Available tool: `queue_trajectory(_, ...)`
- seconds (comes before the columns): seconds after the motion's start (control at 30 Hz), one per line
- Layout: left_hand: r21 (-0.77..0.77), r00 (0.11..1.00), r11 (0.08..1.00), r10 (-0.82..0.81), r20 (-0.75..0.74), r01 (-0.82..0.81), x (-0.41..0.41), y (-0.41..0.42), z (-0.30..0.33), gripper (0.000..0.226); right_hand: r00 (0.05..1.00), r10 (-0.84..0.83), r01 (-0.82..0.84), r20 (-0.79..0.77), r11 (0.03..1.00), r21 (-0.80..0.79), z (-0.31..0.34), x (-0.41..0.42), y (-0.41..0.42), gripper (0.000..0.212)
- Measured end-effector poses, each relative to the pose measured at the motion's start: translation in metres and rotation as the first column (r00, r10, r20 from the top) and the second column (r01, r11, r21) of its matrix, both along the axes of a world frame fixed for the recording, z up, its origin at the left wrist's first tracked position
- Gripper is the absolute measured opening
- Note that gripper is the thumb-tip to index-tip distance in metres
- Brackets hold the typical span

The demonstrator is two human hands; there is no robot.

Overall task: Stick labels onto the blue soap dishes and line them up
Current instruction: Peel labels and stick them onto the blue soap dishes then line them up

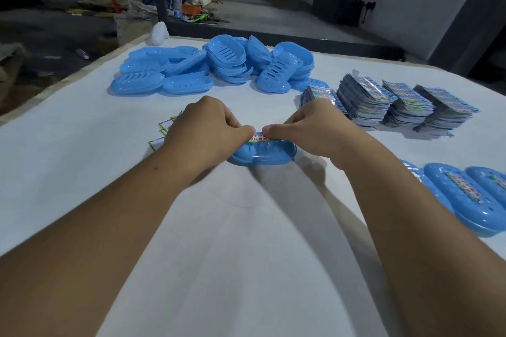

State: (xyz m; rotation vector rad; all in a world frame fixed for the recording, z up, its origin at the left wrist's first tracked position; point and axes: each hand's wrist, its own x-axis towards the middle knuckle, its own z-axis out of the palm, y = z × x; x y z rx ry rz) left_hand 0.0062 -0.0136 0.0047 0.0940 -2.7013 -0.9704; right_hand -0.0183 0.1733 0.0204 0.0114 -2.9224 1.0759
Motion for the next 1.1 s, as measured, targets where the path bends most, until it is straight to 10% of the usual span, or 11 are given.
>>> queue_trajectory(1.1, -0.33, 0.991, 0.943, 0.0, -0.131, -0.044, -0.002, 0.003, -0.001, 0.036, 0.995, -0.009, 0.037, -0.097, 0.957, 0.289, 0.007, 0.01, -0.012, 0.064)
